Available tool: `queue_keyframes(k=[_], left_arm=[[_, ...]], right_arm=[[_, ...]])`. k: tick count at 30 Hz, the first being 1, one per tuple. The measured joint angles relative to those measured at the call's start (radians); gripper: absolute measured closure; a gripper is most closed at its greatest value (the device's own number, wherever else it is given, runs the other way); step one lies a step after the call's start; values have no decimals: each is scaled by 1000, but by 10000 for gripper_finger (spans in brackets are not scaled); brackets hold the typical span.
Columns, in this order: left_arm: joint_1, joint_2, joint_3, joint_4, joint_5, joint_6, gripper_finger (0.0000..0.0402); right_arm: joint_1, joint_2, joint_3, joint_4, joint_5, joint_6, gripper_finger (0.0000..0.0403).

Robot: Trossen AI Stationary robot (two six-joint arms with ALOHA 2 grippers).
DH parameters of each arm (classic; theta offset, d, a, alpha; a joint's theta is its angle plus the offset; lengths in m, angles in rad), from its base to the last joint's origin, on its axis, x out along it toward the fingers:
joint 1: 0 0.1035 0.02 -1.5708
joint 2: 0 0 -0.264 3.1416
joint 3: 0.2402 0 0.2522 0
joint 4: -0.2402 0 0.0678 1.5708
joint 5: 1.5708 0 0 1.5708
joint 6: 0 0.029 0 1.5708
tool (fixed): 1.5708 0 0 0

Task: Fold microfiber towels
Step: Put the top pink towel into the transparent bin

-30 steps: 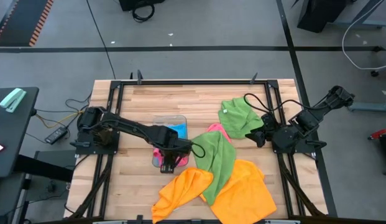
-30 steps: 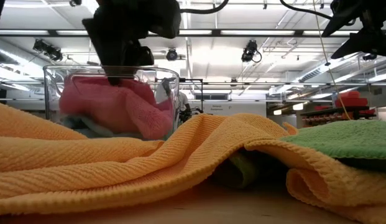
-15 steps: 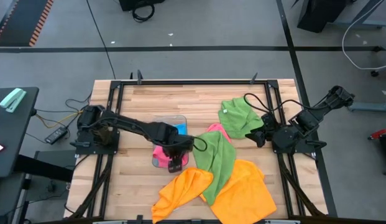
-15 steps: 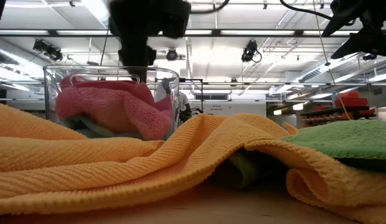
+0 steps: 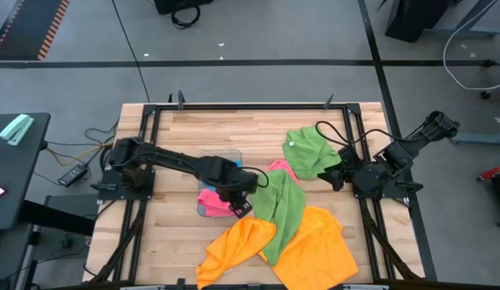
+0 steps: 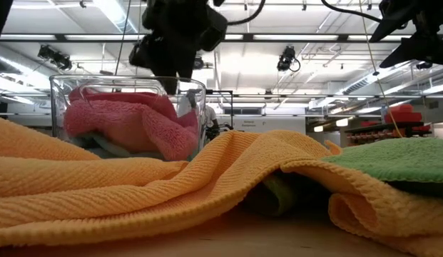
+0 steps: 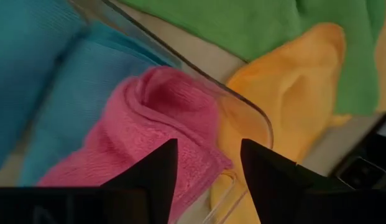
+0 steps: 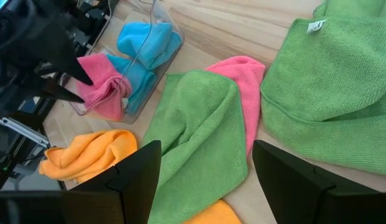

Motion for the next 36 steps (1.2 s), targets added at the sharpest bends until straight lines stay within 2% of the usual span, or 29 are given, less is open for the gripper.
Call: queue_keyframes(k=[4,7,11,26,30,36], left_arm=[[-12,84,150,-164,-80,-9,219],[-10,156,250,-266,-101,-13,219],[-3,232,309,-297,-98,-26,219],[-3,297,312,-383,-86,-49,219],[-3,310,312,-403,-41,-27,220],[0,316,312,-398,-7,1,257]], right_arm=[[0,-1,0,-3,0,-13,141],[0,0,0,-3,0,-16,141],[0,-1,0,-1,0,-20,141],[0,-1,0,3,0,-33,141],[0,-1,0,3,0,-38,141],[0,-1,0,3,0,-43,141]])
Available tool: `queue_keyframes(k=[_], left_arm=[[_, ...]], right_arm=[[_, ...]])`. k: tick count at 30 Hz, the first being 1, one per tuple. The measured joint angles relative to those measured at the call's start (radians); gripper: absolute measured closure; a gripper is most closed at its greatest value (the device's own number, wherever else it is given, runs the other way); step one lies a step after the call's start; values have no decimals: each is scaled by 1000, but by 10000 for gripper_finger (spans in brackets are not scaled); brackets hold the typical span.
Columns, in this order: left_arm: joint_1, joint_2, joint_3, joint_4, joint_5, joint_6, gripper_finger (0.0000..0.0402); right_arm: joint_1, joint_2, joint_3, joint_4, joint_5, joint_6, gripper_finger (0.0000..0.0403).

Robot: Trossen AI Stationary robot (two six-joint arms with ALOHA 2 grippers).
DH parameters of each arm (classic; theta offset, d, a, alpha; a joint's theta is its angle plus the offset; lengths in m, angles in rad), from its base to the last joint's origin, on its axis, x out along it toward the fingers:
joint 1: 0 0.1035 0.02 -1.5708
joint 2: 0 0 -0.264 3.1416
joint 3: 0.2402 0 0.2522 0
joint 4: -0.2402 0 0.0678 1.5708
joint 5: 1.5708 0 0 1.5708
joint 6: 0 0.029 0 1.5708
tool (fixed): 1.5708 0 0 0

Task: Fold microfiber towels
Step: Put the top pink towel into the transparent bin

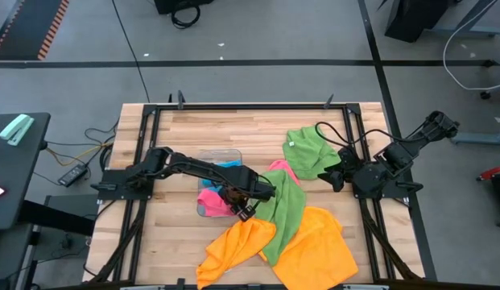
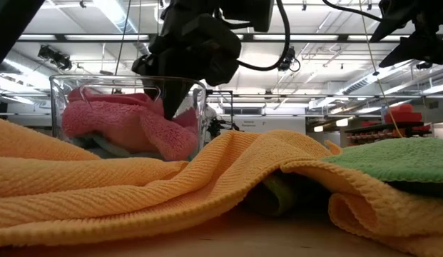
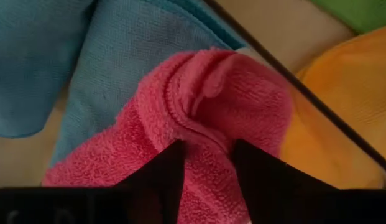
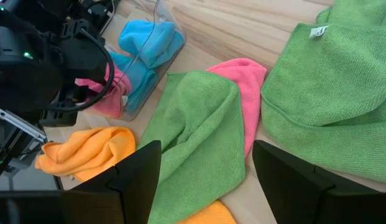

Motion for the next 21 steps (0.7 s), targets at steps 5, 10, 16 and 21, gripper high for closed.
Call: queue_keyframes(k=[5,10,16,21], left_arm=[[5,0,0,2,3,16,329],[15,0,0,19,12,18,391],[57,0,0,27,65,2,394],[77,-8,39,54,79,-47,396]], right_arm=[[0,0,0,0,0,-3,141],[0,0,0,0,0,-4,141],[0,0,0,0,0,-8,141],[0,0,0,-1,0,-9,141]])
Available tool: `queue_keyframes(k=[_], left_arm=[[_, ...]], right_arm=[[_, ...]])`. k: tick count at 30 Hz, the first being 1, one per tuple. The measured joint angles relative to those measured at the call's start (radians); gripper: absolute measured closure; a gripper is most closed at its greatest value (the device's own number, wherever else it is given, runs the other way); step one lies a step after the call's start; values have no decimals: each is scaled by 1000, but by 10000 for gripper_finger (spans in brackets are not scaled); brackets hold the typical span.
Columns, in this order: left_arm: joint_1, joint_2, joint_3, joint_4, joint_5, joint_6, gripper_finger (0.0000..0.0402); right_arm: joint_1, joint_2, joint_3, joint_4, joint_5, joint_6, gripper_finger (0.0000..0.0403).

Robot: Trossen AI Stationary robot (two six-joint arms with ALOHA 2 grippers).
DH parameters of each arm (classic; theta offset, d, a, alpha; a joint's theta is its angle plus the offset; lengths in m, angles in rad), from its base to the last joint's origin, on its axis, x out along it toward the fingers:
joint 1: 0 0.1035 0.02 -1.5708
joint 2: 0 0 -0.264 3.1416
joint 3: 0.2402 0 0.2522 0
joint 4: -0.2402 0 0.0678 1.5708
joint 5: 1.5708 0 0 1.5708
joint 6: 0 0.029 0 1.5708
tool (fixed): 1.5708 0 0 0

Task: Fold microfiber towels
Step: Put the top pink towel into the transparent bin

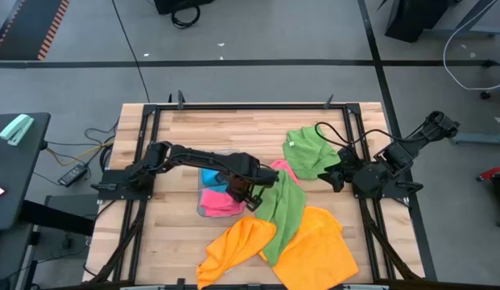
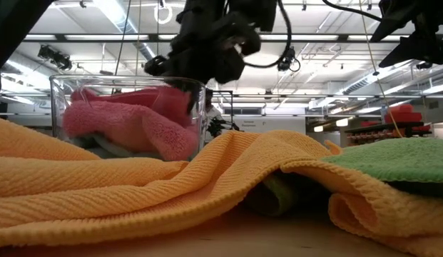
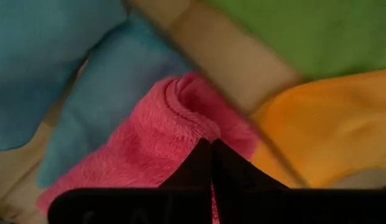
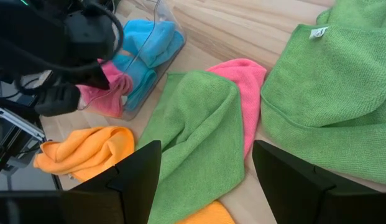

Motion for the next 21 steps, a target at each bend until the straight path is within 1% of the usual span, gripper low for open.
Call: queue_keyframes(k=[3,7,11,13,16,21], left_arm=[[11,-2,42,38,0,-38,397],[29,-3,62,50,2,-93,397],[24,3,39,47,3,-103,396],[16,4,22,52,26,-106,393],[2,4,-7,93,56,-122,393],[-19,5,-23,125,59,-155,395]], right_arm=[[0,0,0,0,0,-10,141],[0,0,0,0,0,-19,141],[0,-2,0,0,0,-27,141],[0,-2,0,0,-1,-32,141],[0,-2,0,0,-4,-32,141],[0,-2,0,0,-4,-32,141]])
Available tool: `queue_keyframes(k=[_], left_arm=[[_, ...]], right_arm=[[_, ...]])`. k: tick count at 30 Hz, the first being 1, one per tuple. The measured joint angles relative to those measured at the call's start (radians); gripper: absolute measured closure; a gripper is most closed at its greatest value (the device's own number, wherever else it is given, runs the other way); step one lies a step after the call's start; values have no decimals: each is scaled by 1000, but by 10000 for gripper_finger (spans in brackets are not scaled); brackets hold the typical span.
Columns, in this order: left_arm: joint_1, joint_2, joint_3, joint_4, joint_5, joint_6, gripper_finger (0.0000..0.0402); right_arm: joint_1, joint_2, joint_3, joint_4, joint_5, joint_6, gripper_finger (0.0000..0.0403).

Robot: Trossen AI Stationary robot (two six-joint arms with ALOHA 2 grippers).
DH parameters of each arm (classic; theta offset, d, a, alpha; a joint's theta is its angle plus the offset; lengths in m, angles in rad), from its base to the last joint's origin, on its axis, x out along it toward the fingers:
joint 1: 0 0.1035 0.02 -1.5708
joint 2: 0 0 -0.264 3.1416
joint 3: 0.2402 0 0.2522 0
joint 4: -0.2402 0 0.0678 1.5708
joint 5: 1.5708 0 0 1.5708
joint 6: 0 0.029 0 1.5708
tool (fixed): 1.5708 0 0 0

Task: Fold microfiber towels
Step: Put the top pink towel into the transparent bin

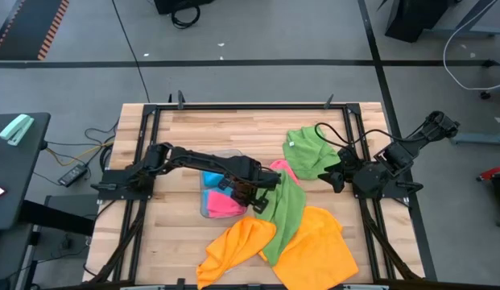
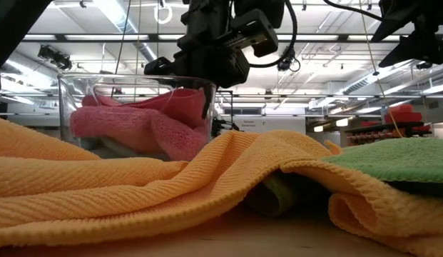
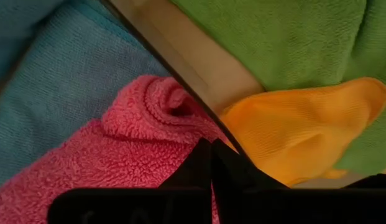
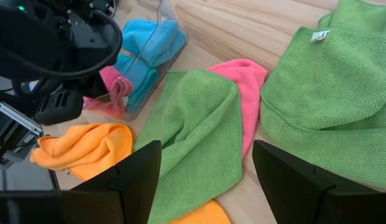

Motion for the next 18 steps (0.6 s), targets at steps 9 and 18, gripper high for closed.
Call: queue_keyframes(k=[9,18], left_arm=[[-9,0,0,107,-17,-27,360],[1,0,41,93,-59,40,246]], right_arm=[[0,0,0,0,0,1,141],[0,0,0,0,0,3,141]])
